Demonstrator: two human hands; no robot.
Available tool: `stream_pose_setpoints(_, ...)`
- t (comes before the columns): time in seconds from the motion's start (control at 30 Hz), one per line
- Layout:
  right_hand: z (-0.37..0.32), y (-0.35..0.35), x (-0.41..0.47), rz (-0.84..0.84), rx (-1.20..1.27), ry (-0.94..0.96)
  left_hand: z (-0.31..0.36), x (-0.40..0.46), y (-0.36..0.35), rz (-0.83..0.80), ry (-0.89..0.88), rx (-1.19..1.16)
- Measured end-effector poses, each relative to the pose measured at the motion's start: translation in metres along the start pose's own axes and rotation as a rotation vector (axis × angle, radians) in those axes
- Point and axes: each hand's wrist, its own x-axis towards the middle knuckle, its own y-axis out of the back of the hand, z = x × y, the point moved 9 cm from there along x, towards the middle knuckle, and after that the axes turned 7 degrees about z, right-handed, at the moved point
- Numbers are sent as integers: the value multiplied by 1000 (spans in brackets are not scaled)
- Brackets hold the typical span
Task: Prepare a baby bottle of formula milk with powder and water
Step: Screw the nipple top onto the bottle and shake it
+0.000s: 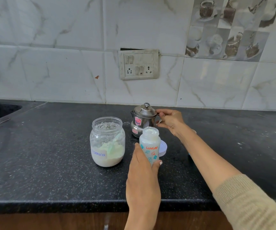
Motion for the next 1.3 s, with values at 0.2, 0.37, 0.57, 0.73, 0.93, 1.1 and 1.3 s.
stream_pose_setpoints(0.2, -8, -2, -3, -69, -92, 39, 0, 0, -2, 5, -26, 3)
stream_pose_setpoints(0.37, -27, 14, -5, -79, -194, 166, -2, 1, -3, 13, -15, -4)
stream_pose_setpoints(0.57, -73, 80, -37, 81, -313, 410, -3, 2, -2, 27, -19, -11)
stream_pose_setpoints(0.73, -56, 120, -79, 150, -356, 446, -1, 2, 0, 27, 4, -22)
stream_pose_setpoints(0.93, -20, 130, -104, 133, -388, 370, 1, 1, 1, 34, -1, -10)
stream_pose_setpoints(1.1, -21, 125, -102, 188, -435, 346, 0, 1, 2, 39, -5, -21)
stream_pose_setpoints(1.3, -8, 121, -111, 165, -626, 213, -2, 3, -1, 52, -18, -28)
